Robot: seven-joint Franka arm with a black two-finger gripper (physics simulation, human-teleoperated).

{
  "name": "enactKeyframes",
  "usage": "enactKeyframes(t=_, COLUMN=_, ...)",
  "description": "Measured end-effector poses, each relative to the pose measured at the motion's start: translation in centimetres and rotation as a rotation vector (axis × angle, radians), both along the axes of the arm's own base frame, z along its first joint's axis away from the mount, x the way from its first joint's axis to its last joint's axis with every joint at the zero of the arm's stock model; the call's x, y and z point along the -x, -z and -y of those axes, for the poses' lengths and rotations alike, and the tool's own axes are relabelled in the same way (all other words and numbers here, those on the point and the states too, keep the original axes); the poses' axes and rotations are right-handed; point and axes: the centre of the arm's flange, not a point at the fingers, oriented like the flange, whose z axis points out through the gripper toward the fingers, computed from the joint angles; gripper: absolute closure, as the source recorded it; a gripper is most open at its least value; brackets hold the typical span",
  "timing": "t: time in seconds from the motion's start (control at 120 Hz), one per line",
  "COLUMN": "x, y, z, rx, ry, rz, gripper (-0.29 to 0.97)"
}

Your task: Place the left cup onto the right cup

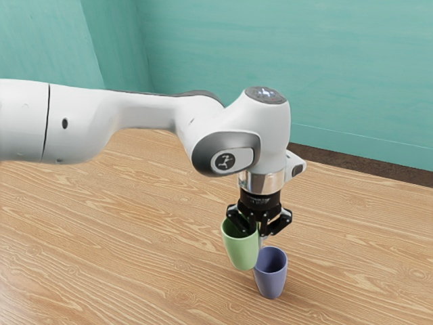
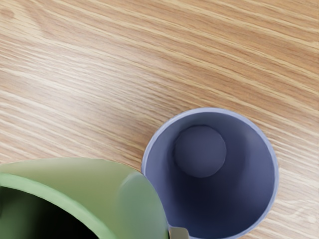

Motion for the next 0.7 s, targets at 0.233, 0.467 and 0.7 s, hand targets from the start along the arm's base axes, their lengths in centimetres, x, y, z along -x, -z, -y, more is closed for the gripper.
enactKeyframes(t=0.233, x=-0.1, y=-0.5, z=0.2, rx=0.010, ry=0.000, rz=0.014, gripper=0.78)
enactKeyframes(t=0.467, x=-0.7, y=-0.3, z=0.5, rx=0.018, ry=-0.003, rz=0.013, gripper=0.78)
enactKeyframes(t=0.7, x=-1.3, y=-0.4, z=0.9, rx=0.028, ry=-0.005, rz=0.012, gripper=0.78)
